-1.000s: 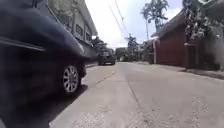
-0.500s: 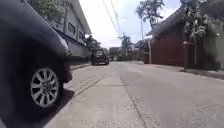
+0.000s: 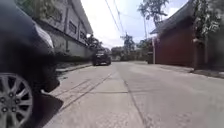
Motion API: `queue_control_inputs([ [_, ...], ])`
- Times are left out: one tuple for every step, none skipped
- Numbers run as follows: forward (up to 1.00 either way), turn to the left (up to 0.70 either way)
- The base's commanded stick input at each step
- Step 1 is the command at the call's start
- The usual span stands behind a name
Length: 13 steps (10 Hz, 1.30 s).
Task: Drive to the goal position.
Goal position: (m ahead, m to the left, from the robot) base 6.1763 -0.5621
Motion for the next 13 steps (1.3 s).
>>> queue_control_inputs([
  [1.00,0.00],
  [1.00,0.00],
  [1.00,-0.06],
  [1.00,-0.18],
  [1.00,-0.33],
  [1.00,-0.24],
  [1.00,0.00],
  [1.00,0.00],
  [1.00,0.00],
  [1.00,0.00],
  [1.00,0.00],
  [1.00,0.00],
  [1.00,0.00],
])
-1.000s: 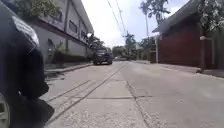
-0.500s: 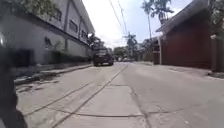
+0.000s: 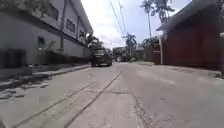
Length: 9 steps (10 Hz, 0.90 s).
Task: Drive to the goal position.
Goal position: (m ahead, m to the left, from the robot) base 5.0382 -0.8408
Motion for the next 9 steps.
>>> queue_control_inputs([
  [1.00,0.00],
  [1.00,0.00],
  [1.00,-0.23],
  [1.00,-0.40],
  [1.00,-0.40],
  [1.00,-0.40],
  [1.00,-0.40],
  [1.00,-0.40],
  [1.00,-0.40],
])
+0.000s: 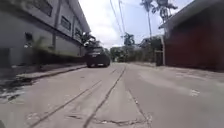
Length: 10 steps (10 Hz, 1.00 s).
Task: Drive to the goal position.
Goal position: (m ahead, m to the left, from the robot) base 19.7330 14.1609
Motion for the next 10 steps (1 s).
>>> queue_control_inputs([
  [1.00,-0.22],
  [1.00,0.00],
  [1.00,0.00],
  [1.00,0.00],
  [1.00,0.00],
  [1.00,0.00],
  [1.00,0.00],
  [1.00,0.00],
  [1.00,0.00],
  [1.00,0.00],
])
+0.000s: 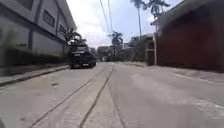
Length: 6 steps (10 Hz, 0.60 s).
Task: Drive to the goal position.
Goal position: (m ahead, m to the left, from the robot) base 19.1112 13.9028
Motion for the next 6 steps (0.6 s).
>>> queue_control_inputs([
  [1.00,0.00],
  [1.00,0.00],
  [1.00,0.00],
  [1.00,0.00],
  [1.00,0.00],
  [1.00,0.00],
])
